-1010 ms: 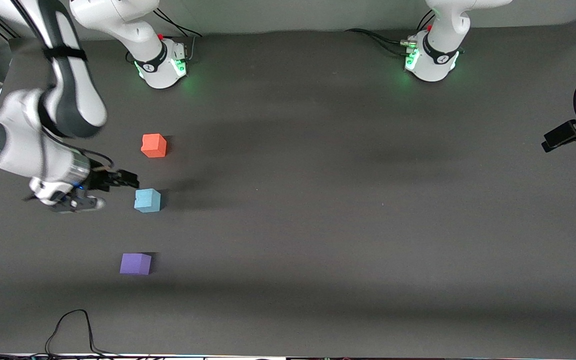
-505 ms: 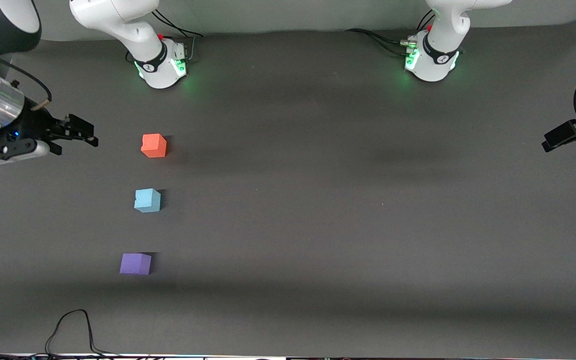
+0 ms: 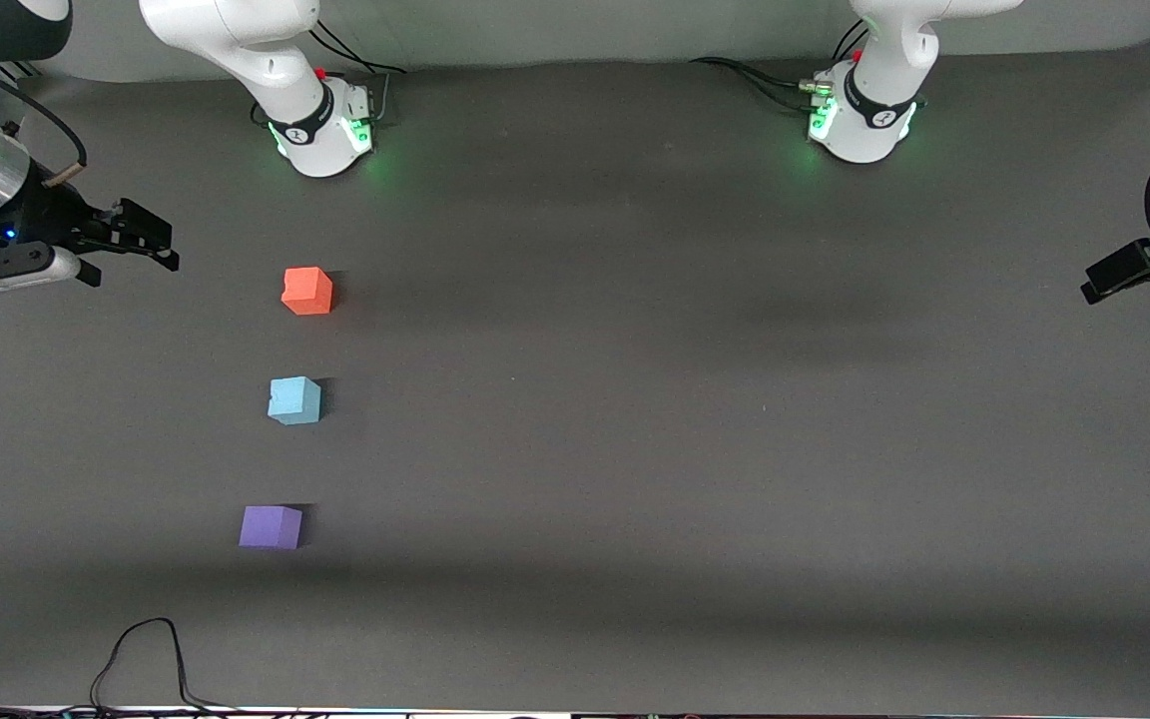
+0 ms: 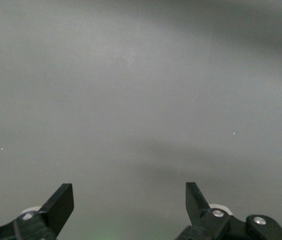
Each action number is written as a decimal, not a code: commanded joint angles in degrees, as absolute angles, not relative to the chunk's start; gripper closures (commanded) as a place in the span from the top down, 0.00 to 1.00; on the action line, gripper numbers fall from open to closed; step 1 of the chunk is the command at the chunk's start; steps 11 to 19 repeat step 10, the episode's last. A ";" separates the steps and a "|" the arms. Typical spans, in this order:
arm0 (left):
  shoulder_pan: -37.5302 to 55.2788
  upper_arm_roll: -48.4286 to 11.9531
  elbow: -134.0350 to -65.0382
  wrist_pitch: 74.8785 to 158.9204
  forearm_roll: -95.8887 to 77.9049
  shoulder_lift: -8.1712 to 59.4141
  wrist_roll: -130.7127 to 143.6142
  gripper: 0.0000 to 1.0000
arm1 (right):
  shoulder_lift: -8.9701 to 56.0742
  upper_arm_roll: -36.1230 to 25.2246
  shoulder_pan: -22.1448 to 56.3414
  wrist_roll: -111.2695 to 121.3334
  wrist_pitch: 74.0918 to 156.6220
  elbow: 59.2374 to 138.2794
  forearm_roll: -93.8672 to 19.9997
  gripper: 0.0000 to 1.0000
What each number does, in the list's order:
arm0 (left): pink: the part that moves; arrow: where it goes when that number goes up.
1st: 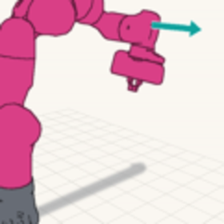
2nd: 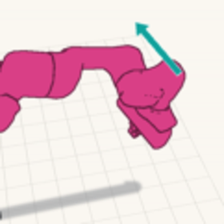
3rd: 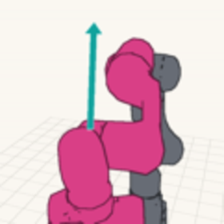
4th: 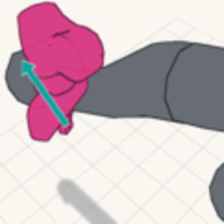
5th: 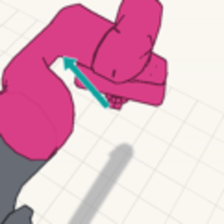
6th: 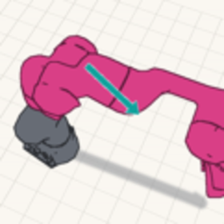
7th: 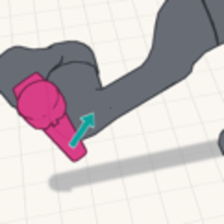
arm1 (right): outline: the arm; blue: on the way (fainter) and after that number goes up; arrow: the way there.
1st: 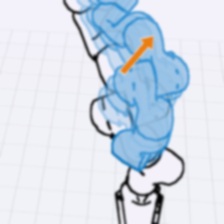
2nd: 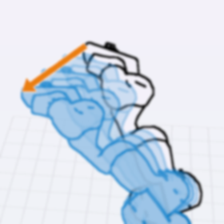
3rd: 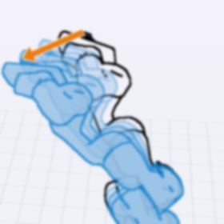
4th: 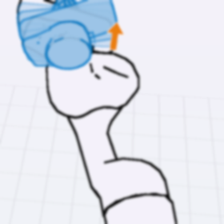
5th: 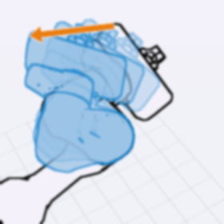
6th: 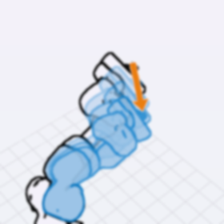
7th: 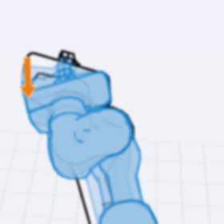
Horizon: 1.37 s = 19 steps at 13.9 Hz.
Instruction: Place blue block between orange and purple blocks
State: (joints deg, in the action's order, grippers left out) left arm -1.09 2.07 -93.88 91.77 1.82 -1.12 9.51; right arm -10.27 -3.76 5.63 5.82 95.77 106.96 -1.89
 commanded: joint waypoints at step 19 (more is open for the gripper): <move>-1.23 1.93 -93.08 92.99 0.97 -0.62 9.49 1.00 | -10.37 -5.18 5.27 5.62 94.83 107.14 -1.14 1.00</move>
